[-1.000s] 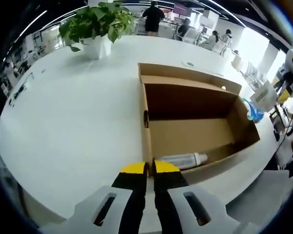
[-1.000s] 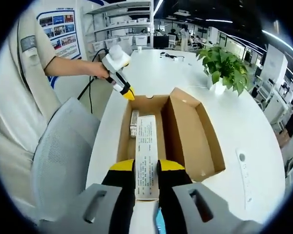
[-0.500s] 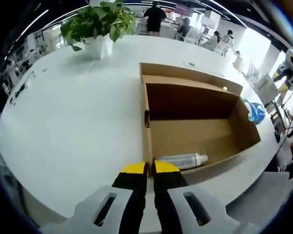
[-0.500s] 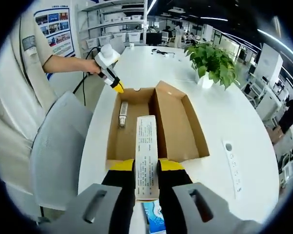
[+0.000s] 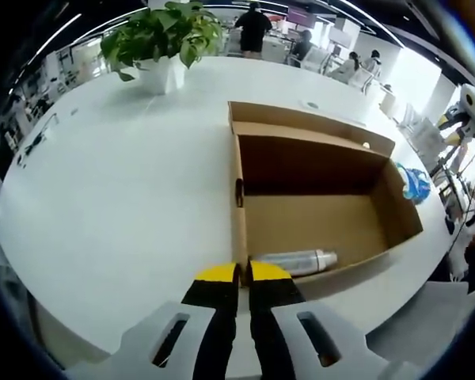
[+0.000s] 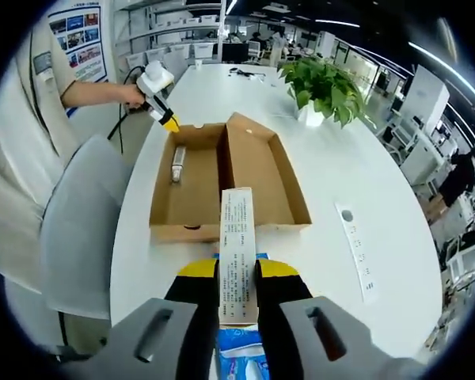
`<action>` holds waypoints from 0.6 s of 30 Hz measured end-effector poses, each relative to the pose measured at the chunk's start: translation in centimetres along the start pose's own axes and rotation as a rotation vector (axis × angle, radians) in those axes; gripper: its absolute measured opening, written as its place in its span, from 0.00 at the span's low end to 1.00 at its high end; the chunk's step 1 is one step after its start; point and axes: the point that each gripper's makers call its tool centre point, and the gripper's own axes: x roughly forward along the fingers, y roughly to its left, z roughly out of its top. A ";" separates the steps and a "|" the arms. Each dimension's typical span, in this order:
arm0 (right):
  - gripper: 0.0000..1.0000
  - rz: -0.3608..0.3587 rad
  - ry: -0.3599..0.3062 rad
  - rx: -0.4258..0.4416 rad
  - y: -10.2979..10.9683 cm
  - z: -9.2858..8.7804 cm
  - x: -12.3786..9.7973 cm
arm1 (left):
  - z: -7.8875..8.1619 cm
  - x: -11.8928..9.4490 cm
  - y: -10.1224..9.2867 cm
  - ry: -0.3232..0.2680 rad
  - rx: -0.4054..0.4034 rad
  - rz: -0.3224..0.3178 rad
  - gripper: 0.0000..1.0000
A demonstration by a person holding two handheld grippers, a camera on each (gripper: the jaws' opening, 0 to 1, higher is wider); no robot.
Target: Operate the shoe box by opening the lid, removing the specified soft item, and placing it in the target area until the item is outside and the box remains undamaged.
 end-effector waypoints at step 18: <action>0.14 -0.071 0.083 0.016 -4.5 -5.8 -1.3 | 0.0 0.1 0.1 0.012 0.005 0.009 0.00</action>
